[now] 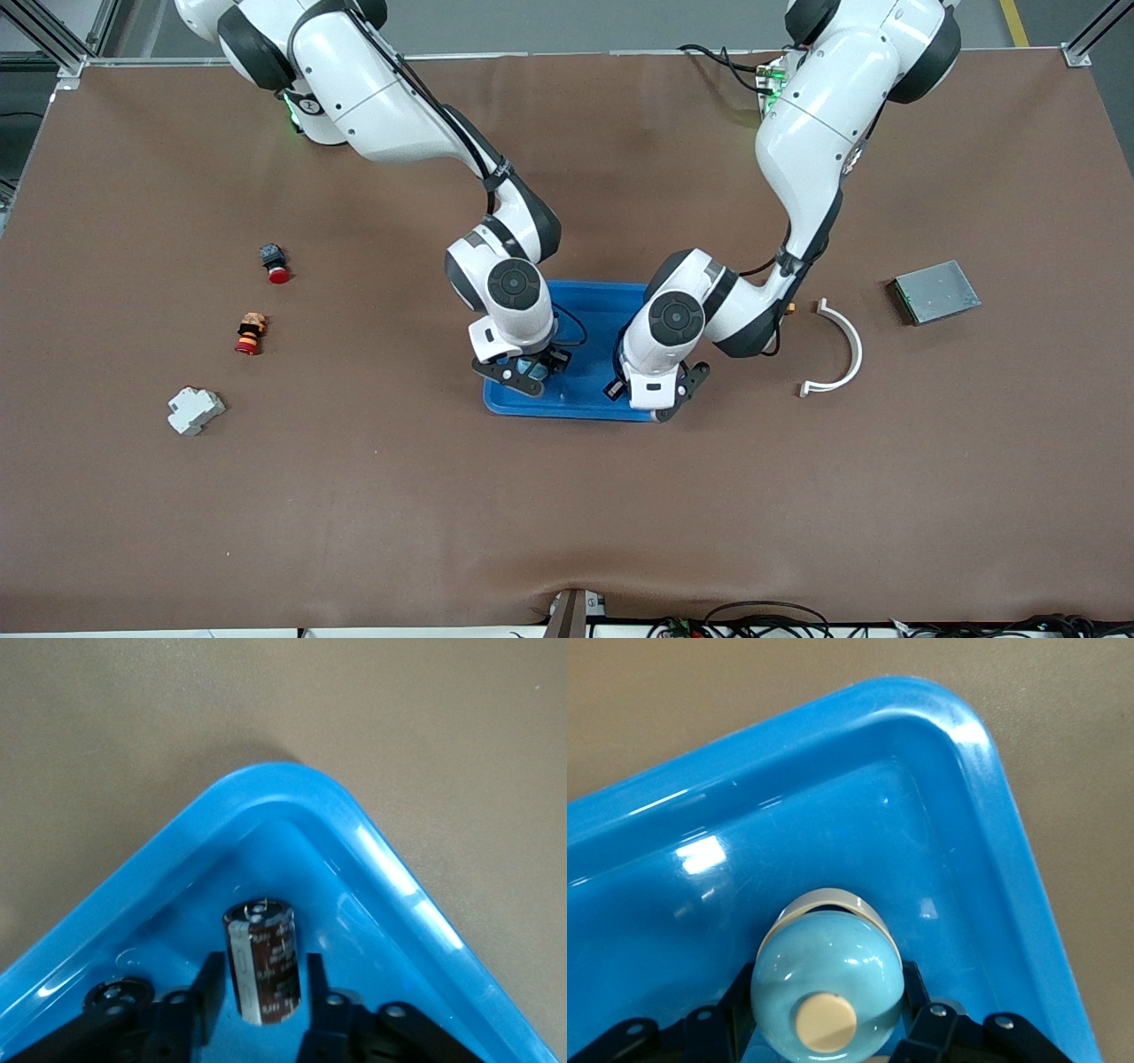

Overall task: Place electrolytic capacitor and blue bell in tray
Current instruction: 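Open both grippers to release the capacitor and bell in the tray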

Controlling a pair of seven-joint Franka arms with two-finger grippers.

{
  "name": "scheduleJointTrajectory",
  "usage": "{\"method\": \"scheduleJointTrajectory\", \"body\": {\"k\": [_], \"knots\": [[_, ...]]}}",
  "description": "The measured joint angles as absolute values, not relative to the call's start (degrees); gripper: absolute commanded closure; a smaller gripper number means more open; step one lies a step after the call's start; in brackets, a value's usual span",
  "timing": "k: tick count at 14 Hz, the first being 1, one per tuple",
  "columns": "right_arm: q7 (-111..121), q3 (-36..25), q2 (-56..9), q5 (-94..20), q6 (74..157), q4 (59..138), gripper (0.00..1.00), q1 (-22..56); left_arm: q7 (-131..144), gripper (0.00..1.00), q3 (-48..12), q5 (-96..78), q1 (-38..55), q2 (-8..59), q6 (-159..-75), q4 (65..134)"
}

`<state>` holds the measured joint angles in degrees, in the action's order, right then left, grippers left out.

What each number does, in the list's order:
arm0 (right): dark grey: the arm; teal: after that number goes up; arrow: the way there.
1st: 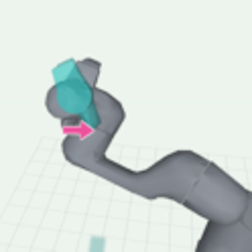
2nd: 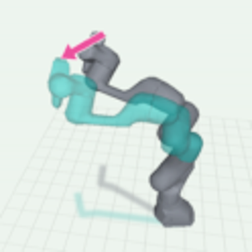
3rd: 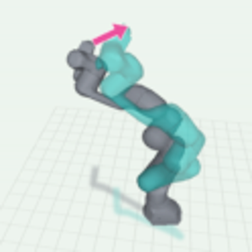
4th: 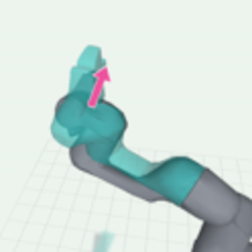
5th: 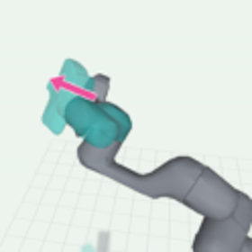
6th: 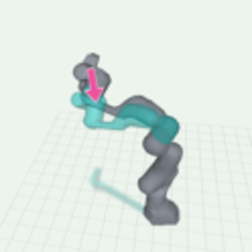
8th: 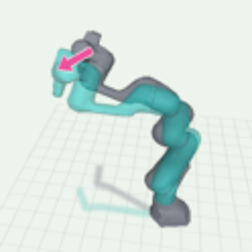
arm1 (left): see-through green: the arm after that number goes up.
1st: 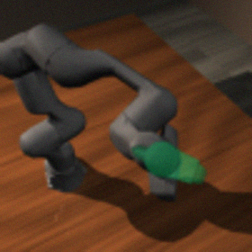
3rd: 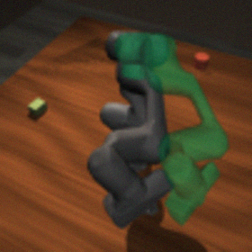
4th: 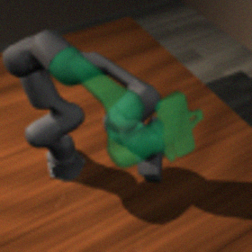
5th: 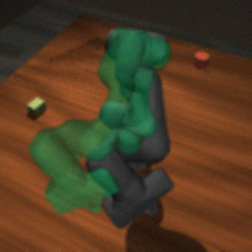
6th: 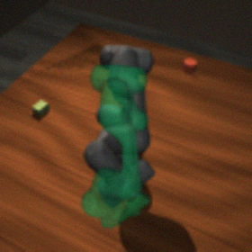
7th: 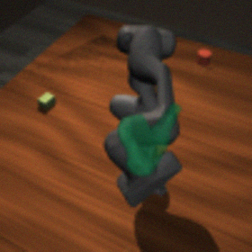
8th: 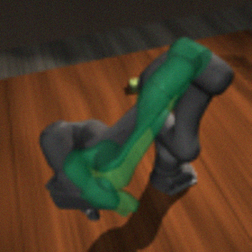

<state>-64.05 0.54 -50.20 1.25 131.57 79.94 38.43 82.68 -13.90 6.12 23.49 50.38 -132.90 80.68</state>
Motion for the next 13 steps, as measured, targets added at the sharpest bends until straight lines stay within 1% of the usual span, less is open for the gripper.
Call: {"method": "scheduleJointTrajectory", "body": {"k": [4,5,6,7,13], "knots": [[-64.7,0.5,-50.2,1.3,131.6,79.9,1.0,38.5,82.7,0.0,-13.9,7.5,23.7,50.4,-132.9,80.5],[-64.7,0.5,-50.2,1.3,131.6,79.9,0.94,38.5,82.7,0.0,-13.9,7.6,23.7,50.4,-132.9,80.3],[-64.7,0.4,-50.2,1.3,131.6,79.9,0.27,38.5,82.7,0.0,-13.8,7.9,23.7,50.4,-132.7,80.1],[-64.7,0.4,-50.2,1.3,131.6,79.9,0.0,38.5,82.7,0.0,-13.7,8.8,23.7,50.3,-132.3,80.0],[-65.9,0.4,-50.2,4.9,131.5,79.9,0.0,38.6,82.1,0.0,-13.1,11.8,23.3,48.1,-128.9,79.2]]}}
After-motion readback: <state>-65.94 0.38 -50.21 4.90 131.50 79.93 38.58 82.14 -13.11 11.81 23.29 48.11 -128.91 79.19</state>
